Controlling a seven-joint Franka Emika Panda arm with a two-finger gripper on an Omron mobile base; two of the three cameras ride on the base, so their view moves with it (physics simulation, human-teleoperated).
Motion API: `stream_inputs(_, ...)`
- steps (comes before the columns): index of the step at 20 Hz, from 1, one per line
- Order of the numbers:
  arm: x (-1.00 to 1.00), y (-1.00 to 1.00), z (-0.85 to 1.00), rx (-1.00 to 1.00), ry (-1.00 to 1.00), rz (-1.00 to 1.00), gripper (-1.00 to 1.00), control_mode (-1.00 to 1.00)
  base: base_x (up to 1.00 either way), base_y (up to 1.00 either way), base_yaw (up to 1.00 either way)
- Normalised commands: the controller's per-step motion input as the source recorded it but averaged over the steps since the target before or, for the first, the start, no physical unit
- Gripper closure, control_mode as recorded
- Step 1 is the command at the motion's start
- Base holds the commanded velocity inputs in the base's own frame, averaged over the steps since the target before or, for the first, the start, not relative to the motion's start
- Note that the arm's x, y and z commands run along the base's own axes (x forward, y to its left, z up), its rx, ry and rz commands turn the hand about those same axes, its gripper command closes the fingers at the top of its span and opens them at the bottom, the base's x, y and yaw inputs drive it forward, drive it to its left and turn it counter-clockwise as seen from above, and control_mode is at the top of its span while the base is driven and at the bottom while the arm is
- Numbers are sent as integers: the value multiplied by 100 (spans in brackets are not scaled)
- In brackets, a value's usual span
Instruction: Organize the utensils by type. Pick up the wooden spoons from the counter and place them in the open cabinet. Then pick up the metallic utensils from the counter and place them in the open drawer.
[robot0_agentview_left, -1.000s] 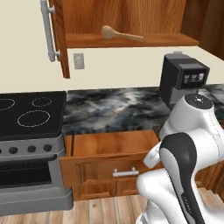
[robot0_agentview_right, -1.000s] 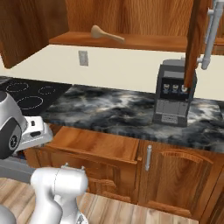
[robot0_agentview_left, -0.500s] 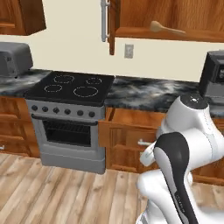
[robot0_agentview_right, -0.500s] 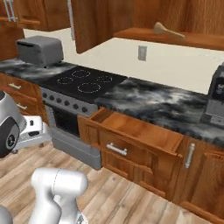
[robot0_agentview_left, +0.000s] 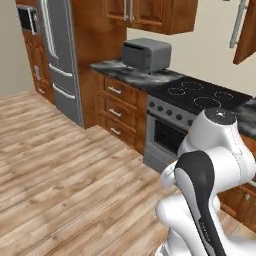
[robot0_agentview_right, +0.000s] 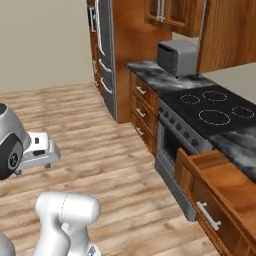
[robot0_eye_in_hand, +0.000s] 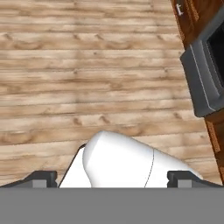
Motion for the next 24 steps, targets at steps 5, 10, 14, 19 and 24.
stream_inputs(5, 0, 0, 0, 0, 0, 0, -100, 100, -5, 0, 100)
stream_inputs(10, 0, 0, 0, 0, 0, 0, -100, 100, -2, 0, 100)
stream_inputs(14, 0, 0, 0, 0, 0, 0, -100, 100, 0, 0, 100)
stream_inputs(19, 0, 0, 0, 0, 0, 0, -100, 100, 16, -1, 100)
stream_inputs(24, 0, 0, 0, 0, 0, 0, -100, 100, 56, -8, 84)
